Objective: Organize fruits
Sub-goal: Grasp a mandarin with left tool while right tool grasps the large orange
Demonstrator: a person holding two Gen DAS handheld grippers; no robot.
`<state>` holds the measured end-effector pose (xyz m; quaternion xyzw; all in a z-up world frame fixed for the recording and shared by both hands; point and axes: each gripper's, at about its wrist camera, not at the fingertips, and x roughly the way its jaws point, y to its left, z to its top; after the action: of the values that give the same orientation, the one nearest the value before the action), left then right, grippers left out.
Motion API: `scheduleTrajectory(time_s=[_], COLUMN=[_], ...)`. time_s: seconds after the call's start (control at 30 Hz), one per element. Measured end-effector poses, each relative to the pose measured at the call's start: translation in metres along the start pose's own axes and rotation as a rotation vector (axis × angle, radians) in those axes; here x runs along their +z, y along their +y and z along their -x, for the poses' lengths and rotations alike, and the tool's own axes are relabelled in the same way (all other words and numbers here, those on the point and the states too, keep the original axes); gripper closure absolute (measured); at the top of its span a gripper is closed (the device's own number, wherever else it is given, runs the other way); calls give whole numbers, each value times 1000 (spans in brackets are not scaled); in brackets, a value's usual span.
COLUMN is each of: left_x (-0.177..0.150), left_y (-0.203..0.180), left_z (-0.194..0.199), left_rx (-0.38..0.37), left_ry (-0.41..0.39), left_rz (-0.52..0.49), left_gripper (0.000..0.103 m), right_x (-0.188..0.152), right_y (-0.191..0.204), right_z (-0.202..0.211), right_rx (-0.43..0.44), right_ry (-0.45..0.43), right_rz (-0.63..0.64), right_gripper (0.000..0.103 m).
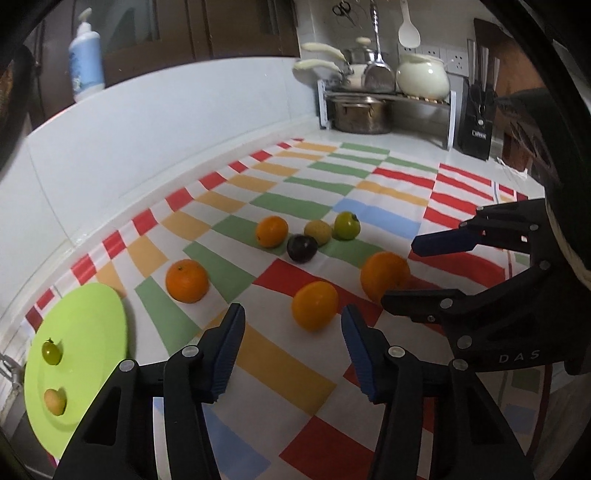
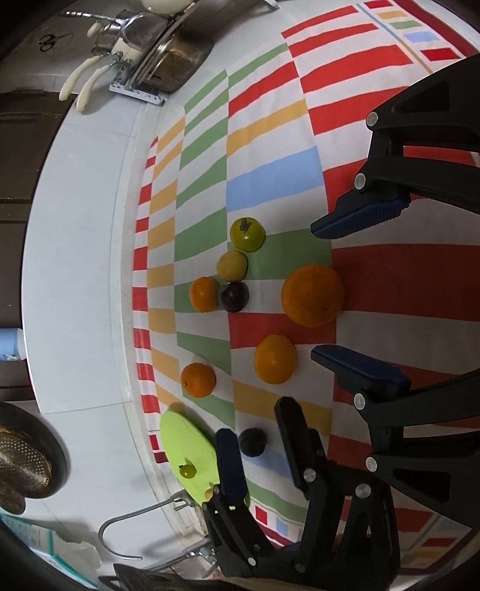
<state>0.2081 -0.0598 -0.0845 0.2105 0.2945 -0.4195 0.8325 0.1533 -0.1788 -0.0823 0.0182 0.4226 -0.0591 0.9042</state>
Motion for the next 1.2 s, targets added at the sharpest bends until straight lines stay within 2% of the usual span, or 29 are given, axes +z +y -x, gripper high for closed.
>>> scheduleTrajectory(time_s=[0.2, 0.4, 0.5, 0.7, 0.83, 1.2], left_x=[0, 3, 6, 9, 9, 11], left_y=[0, 0, -2, -6, -7, -1], left_z=[-12, -23, -28, -41, -38, -9], left_rx=[-26, -54, -59, -80, -65, 13], left_ry=[25, 48, 58, 109, 107, 73], left_rz=[-28, -21, -25, -19, -6, 139], left_gripper=[52, 52, 53, 70, 70, 70], right_x=[1, 3, 3, 2, 1, 5], right_y=[-1, -6, -9, -16, -17, -15], right_z=[-11, -18, -18, -18, -18, -7], right_rx=[22, 57, 53, 48, 49, 88], right_ry=[24, 36, 36, 34, 32, -3], right_rz=[13, 5, -3, -25, -26, -3], right_gripper=[49, 61, 62, 62, 62, 62])
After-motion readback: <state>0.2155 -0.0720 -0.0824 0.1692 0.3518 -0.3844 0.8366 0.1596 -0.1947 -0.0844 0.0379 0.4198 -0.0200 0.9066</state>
